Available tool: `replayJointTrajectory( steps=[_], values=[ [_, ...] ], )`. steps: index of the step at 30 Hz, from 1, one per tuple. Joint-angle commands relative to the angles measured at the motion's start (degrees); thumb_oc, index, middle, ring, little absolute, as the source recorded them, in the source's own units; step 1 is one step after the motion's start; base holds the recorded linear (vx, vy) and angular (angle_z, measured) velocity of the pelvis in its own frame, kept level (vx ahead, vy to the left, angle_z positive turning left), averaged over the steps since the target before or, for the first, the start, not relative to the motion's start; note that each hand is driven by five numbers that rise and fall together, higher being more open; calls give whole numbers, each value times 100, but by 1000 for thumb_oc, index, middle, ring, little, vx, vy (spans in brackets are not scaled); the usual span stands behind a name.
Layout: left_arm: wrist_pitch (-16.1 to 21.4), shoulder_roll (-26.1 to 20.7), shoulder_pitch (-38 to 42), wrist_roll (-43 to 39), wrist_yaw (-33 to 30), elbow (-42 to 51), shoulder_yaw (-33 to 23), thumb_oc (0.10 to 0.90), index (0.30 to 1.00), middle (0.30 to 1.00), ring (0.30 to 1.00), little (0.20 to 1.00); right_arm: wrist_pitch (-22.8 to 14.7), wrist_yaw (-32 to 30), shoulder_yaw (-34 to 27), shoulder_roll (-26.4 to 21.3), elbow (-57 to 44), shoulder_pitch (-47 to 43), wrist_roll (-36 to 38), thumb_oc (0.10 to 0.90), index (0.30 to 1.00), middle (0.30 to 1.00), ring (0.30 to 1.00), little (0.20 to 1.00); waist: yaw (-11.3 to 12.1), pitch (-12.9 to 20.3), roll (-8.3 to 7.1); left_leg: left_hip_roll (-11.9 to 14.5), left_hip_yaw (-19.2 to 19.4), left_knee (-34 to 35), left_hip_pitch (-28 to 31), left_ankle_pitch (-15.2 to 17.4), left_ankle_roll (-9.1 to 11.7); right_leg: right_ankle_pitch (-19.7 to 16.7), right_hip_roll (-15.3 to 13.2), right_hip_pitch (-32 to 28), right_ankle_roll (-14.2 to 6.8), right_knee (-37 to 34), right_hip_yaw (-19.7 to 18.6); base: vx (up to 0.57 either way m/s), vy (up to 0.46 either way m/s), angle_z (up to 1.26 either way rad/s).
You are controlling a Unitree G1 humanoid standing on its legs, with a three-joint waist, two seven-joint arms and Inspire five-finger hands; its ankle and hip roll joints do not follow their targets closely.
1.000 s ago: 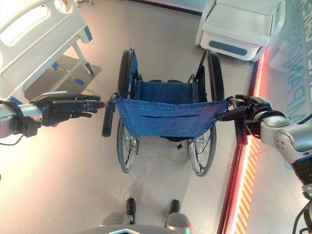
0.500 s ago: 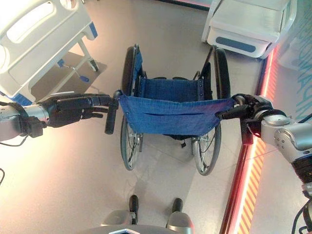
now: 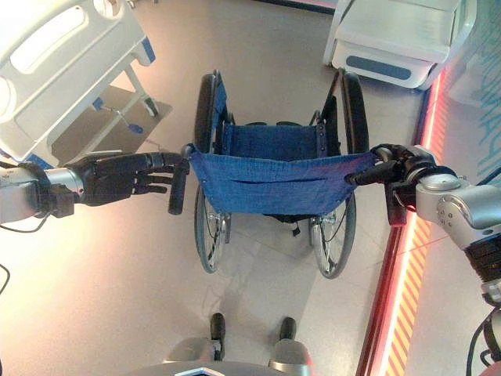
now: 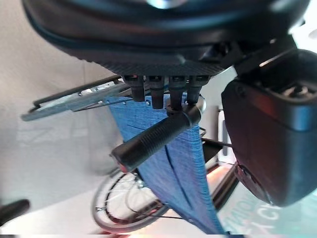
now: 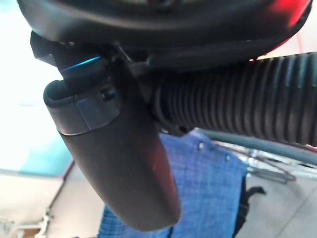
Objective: Push the wheelchair next to the bed
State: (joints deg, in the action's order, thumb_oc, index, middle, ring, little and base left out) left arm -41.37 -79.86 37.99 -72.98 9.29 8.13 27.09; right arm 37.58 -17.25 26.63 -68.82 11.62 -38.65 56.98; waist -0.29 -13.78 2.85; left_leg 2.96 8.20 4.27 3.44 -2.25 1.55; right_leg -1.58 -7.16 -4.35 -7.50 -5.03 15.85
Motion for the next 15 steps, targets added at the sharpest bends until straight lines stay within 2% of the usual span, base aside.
replayJointTrajectory(
  steps=[1, 12, 15],
  values=[
    [-84, -147, 206, 291, 854, 29, 226, 800, 900, 900, 900, 900, -442, -299, 359, -260, 51, -930, 244, 800, 900, 900, 900, 900, 0, 178, 38, -29, 449, -148, -220, -30, 211, -28, 36, 260, 24, 300, -52, -21, 10, -4],
    [-2, -147, 1056, -633, 619, 24, 1076, 800, 900, 900, 900, 900, -518, -114, 540, -230, 195, -1022, 224, 800, 900, 900, 900, 900, -74, 239, 80, -61, 530, -107, -162, -6, 198, -42, 40, 252, -1, 279, -91, 3, 5, -4],
    [132, -33, 1280, -887, 306, 14, 1250, 800, 900, 900, 900, 900, -519, -96, 660, -116, 272, -1134, 195, 800, 900, 900, 900, 900, -73, 236, 86, -69, 524, -102, -147, -8, 193, -42, 37, 243, 3, 288, -89, 0, 0, 0]
  ],
)
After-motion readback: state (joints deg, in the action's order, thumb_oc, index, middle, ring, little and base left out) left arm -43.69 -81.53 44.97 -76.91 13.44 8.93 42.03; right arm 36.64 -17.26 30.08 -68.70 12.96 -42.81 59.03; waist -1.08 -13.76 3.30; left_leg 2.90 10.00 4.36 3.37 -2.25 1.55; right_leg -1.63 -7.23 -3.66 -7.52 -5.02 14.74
